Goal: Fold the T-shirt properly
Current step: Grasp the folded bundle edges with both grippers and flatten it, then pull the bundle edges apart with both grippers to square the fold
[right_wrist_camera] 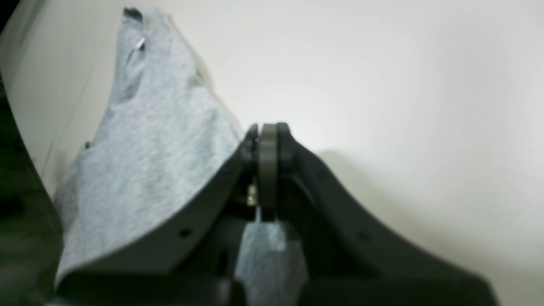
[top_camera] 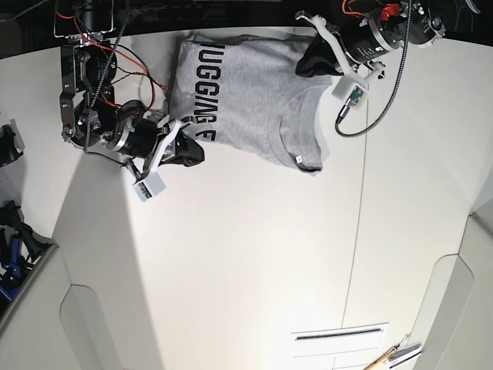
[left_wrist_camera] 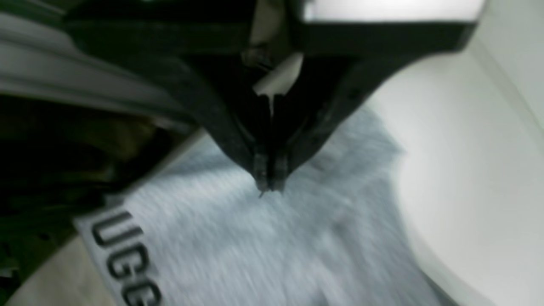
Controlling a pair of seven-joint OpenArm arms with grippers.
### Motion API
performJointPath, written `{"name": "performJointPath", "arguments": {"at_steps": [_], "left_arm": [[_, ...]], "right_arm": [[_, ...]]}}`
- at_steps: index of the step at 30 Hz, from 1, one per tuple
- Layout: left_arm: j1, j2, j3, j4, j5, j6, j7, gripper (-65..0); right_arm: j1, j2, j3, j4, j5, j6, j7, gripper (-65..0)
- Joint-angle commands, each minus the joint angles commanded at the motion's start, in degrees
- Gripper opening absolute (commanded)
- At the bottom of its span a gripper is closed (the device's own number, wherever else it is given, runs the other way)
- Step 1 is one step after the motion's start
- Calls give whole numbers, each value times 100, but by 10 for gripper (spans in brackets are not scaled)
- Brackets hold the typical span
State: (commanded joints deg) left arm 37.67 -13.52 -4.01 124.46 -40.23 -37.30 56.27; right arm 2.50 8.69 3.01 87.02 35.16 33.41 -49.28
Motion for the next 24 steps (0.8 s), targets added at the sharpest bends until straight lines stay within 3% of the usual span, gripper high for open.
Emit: {"name": "performJointPath", "arguments": {"at_steps": [4, 8, 11, 16, 18, 22, 24], "left_arm": [[39, 2, 426, -343, 109, -68, -11, -650], [-131, 4, 780, -1104, 481, -48, -557, -650], [-560, 9, 785, -1469, 498, 363, -695, -650], [-1231, 7, 785, -1711, 629, 367, -680, -650], [-1556, 26, 785, -1860, 890, 374, -748, -650], [-2389, 33, 785, -2594, 1325, 933, -1029, -650], [-2782, 33, 785, -3086, 1329, 970, -997, -650]], "right_arm": [[-2, 2, 0, 0, -2, 0, 0, -650], [-15, 2, 0, -2, -2, 0, -9, -650], [-17, 2, 0, -2, -4, 0, -24, -650], [-17, 2, 0, -2, -4, 0, -46, -650], [-17, 2, 0, -2, -24, -2, -46, -650], [-20, 2, 0, -2, -90, 0, -72, -650], [-17, 2, 2, -2, -179, -2, -70, -650]]}}
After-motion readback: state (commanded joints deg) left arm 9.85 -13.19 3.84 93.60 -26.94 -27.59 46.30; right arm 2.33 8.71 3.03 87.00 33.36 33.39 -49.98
